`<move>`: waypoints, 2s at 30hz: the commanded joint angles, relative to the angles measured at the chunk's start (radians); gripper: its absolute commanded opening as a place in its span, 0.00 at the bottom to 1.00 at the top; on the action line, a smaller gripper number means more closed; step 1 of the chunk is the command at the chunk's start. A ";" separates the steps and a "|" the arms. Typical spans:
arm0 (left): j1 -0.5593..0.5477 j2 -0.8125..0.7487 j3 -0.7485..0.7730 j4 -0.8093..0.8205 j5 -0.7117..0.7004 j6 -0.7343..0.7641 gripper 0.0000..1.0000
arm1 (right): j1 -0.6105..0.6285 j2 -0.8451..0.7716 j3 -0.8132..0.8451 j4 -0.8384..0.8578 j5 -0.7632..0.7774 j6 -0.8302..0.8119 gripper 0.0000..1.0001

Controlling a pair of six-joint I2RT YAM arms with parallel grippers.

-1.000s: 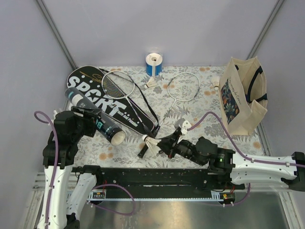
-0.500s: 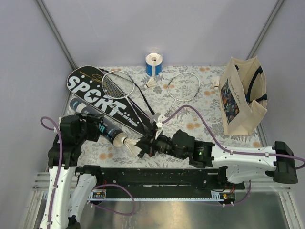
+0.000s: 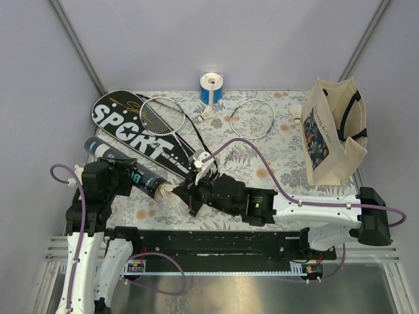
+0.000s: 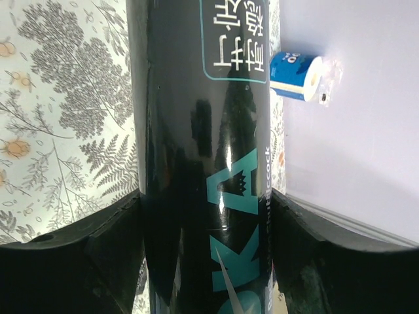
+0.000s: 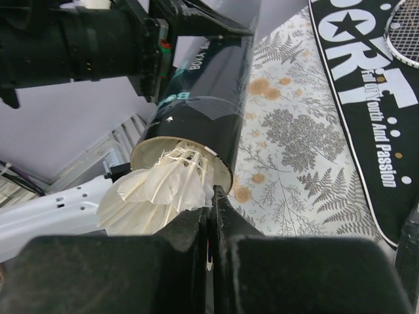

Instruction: Pack up the badminton gear

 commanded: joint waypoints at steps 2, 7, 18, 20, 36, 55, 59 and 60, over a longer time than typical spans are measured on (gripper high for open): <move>0.002 -0.017 0.051 0.022 -0.087 0.034 0.19 | 0.011 0.015 0.039 0.006 0.105 -0.023 0.05; 0.001 -0.022 0.031 0.034 0.027 0.003 0.18 | 0.009 0.046 0.074 0.005 0.148 -0.088 0.24; 0.002 -0.032 -0.021 0.048 0.127 -0.073 0.18 | 0.009 0.141 0.102 0.075 0.188 -0.105 0.44; 0.002 -0.031 -0.021 0.048 0.147 -0.093 0.18 | 0.011 0.162 0.103 0.108 0.182 -0.106 0.45; 0.002 0.038 0.029 0.020 0.039 -0.110 0.17 | 0.009 0.058 0.061 0.010 0.171 -0.131 0.72; 0.002 0.021 -0.001 0.049 -0.046 0.172 0.18 | -0.645 -0.007 0.086 -0.341 0.094 -0.453 0.66; 0.002 0.028 -0.026 0.085 -0.051 0.215 0.18 | -0.777 0.162 0.267 -0.360 -0.254 -0.410 0.69; 0.002 0.031 -0.031 0.091 -0.043 0.212 0.18 | -0.802 0.212 0.315 -0.366 -0.319 -0.387 0.68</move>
